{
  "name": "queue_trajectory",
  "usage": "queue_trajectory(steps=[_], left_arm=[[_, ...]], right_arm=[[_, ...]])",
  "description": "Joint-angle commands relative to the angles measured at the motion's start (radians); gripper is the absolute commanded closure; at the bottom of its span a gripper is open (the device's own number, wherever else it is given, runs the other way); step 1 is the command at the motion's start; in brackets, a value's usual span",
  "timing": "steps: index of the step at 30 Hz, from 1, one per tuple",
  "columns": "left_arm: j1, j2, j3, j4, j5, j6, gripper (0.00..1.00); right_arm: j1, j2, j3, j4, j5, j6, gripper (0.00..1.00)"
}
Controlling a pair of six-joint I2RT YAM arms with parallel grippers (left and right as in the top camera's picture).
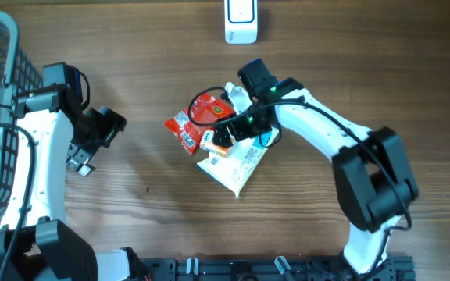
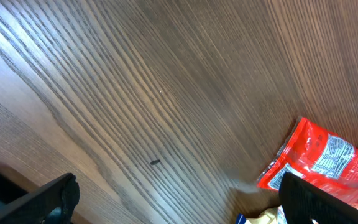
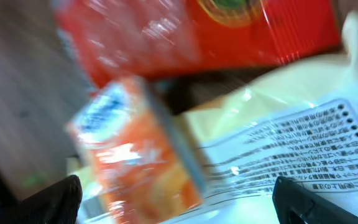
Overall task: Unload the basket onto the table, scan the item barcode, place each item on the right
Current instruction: 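Reach the right gripper into the pile and grasp the orange box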
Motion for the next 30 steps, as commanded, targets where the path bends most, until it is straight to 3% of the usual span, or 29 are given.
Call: queue_trajectory(steps=[1,8,15,21,25,28,30], left_arm=[[0.003,0.000,-0.001,0.000,0.008,-0.010,0.00],[0.003,0.000,-0.001,0.000,0.008,-0.010,0.00],[0.003,0.000,-0.001,0.000,0.008,-0.010,0.00],[0.003,0.000,-0.001,0.000,0.008,-0.010,0.00],[0.003,0.000,-0.001,0.000,0.008,-0.010,0.00],[0.003,0.000,-0.001,0.000,0.008,-0.010,0.00],[0.003,0.000,-0.001,0.000,0.008,-0.010,0.00]], right_arm=[[-0.004,0.041,-0.008,0.002,-0.034,0.011,0.15],[-0.004,0.042,-0.008,0.050,-0.038,0.048,0.47],[-0.004,0.042,-0.008,0.182,-0.092,-0.035,0.46],[-0.002,0.042,-0.024,0.126,-0.092,-0.041,0.47],[-0.002,0.042,-0.075,0.134,-0.093,-0.017,0.55],[-0.002,0.042,-0.094,0.141,-0.093,0.023,0.71],[-0.002,0.042,-0.092,0.145,-0.092,0.066,0.89]])
